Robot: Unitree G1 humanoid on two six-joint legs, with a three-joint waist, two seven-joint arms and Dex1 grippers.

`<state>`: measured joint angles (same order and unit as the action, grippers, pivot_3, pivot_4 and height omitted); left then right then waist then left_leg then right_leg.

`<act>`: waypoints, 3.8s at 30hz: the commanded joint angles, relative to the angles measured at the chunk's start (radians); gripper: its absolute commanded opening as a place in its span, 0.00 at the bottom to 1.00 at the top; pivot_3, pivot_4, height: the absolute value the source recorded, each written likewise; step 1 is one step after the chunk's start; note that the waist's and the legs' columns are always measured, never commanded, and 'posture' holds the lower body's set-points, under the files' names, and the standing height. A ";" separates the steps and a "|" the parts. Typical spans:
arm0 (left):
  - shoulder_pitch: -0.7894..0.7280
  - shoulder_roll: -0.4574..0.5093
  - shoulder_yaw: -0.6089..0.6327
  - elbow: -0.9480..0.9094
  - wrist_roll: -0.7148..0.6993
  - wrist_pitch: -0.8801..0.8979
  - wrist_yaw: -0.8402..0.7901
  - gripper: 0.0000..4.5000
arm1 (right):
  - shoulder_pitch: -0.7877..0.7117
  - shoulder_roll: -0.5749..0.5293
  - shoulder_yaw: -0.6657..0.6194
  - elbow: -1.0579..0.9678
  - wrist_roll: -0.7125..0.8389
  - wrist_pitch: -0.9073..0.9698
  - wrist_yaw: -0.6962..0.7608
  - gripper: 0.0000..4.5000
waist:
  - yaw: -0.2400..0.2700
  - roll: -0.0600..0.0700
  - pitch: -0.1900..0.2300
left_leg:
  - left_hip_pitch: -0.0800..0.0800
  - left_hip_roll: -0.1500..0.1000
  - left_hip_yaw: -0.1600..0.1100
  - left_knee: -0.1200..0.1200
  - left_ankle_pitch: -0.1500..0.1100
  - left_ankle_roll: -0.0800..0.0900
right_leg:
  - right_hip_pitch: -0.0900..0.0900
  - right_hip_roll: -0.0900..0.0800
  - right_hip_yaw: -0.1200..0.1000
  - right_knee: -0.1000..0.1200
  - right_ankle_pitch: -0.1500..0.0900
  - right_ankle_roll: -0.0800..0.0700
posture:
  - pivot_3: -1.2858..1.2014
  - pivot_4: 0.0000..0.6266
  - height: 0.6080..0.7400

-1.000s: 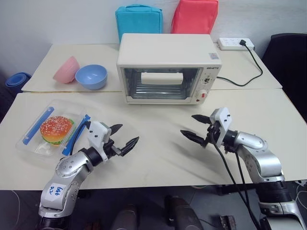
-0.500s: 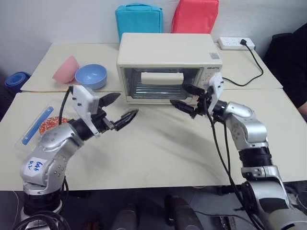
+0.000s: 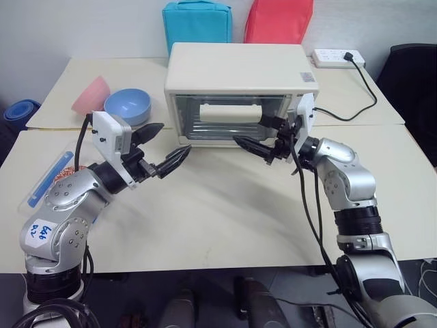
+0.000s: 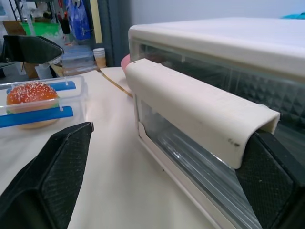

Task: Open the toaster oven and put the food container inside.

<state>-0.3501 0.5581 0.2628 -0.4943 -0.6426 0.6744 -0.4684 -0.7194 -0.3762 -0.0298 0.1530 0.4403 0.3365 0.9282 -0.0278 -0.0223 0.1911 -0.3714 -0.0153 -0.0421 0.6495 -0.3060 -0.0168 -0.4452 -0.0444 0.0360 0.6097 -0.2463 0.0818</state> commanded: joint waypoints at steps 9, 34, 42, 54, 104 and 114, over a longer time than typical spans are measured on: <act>-0.246 0.062 -0.007 0.241 0.110 -0.104 0.003 0.66 | 0.119 0.001 0.012 -0.175 0.033 -0.003 0.014 1.00 | -0.002 0.000 0.000 | 0.001 -0.001 0.001 0.001 0.001 -0.001 | 0.000 0.001 0.000 0.003 0.000 0.000 | 0.52 0.24 1.00; -0.419 0.027 -0.256 0.581 0.347 -0.348 -0.305 0.01 | 0.294 -0.089 -0.048 -0.332 0.034 0.047 -0.073 1.00 | 0.003 0.000 0.000 | 0.000 -0.001 0.001 0.000 0.001 -0.001 | -0.001 0.000 -0.001 0.005 0.000 0.000 | 0.52 0.24 1.00; -0.262 0.065 -0.275 0.423 0.349 -0.295 -0.370 0.01 | 0.545 -0.274 -0.195 -0.520 0.156 0.171 -0.015 1.00 | 0.004 0.000 0.000 | 0.000 -0.001 0.001 0.001 0.001 0.000 | 0.000 0.000 0.000 0.003 0.000 0.000 | 0.52 0.24 1.00; -0.102 -0.001 -0.381 0.323 0.479 -0.213 -0.237 0.01 | 0.533 -0.441 -0.242 -0.617 0.340 0.276 0.088 1.00 | -0.001 -0.003 0.001 | 0.015 -0.001 0.004 0.007 0.003 0.004 | 0.017 0.007 0.003 0.003 0.000 0.000 | 0.52 0.24 1.00; 0.412 -0.092 0.467 0.086 -0.897 0.051 1.492 0.91 | 0.143 -0.277 -0.009 -0.398 0.225 0.219 0.228 1.00 | 0.026 -0.004 0.001 | 0.015 0.001 0.000 0.003 -0.002 0.000 | 0.018 0.000 0.000 -0.003 -0.001 -0.003 | 0.52 0.24 1.00; 0.346 -0.006 0.435 0.180 -0.936 0.036 1.574 0.30 | 0.175 -0.300 -0.043 -0.440 0.234 0.227 0.178 1.00 | 0.028 -0.004 0.001 | 0.016 0.002 -0.001 0.001 -0.001 -0.002 | 0.017 0.001 0.000 -0.003 -0.002 -0.005 | 0.52 0.24 1.00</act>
<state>-0.0001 0.5323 0.6899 -0.3344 -1.5690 0.7185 1.0932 -0.5404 -0.6561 -0.0340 -0.2492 0.6506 0.5685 1.1121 -0.0002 -0.0262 0.1922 -0.3556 -0.0133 -0.0435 0.6500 -0.3073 -0.0191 -0.4278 -0.0435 0.0359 0.6067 -0.2478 0.0772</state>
